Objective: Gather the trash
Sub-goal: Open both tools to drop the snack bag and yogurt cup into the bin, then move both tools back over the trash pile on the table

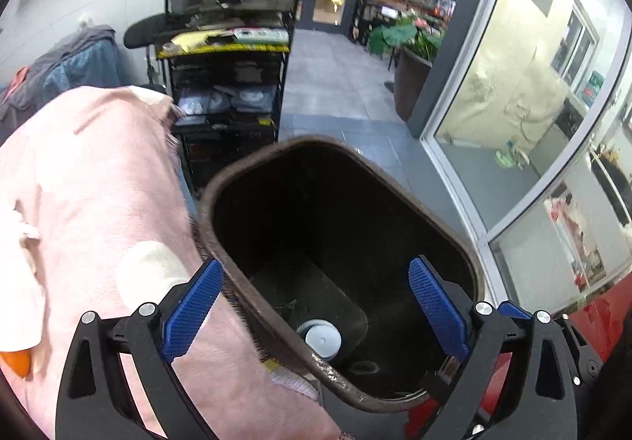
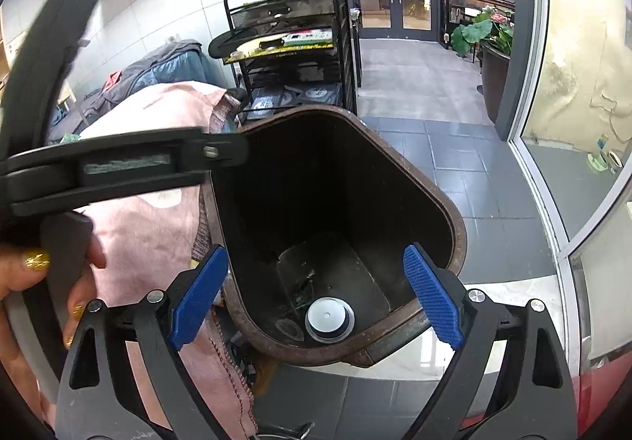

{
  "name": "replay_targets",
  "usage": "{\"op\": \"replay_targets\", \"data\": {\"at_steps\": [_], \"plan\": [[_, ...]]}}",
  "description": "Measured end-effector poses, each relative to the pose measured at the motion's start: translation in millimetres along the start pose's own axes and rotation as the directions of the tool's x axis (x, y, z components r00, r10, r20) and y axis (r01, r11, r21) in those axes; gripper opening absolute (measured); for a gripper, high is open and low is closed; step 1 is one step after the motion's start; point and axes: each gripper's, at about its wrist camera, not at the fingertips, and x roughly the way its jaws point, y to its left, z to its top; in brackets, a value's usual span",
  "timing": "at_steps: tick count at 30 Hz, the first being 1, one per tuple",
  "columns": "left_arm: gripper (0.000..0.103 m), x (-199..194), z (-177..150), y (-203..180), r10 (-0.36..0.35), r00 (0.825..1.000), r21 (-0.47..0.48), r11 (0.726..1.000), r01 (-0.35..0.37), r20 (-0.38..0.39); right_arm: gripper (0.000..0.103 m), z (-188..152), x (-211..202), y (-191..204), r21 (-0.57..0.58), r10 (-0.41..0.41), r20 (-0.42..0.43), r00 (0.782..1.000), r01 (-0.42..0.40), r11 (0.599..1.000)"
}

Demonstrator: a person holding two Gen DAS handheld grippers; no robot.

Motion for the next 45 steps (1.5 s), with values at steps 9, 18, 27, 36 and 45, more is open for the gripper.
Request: {"op": "replay_targets", "data": {"at_steps": [9, 18, 27, 36, 45], "plan": [[0.097, -66, -12, 21, 0.003, 0.984, -0.082, 0.997, 0.012, 0.176, 0.089, 5, -4, 10, 0.014, 0.047, 0.033, 0.998, -0.047, 0.999], [0.097, -129, -36, 48, 0.059, 0.942, -0.137, 0.990, -0.014, 0.330, 0.090, 9, -13, 34, -0.022, 0.108, 0.093, 0.990, -0.106, 0.994], [0.097, -162, -61, 84, 0.186, 0.919, -0.204, 0.972, -0.119, 0.347, 0.090, 16, -18, 83, -0.123, 0.218, 0.122, 0.968, -0.203, 0.971], [0.097, -188, -98, 137, 0.321, 0.889, -0.286, 0.930, -0.231, 0.326, 0.090, 15, -16, 150, -0.240, 0.329, 0.085, 0.941, -0.301, 0.923], [0.097, -216, -143, 192, 0.469, 0.846, -0.361, 0.857, -0.367, 0.254, 0.090, 14, -11, 204, -0.303, 0.422, 0.005, 0.907, -0.400, 0.865]]}}
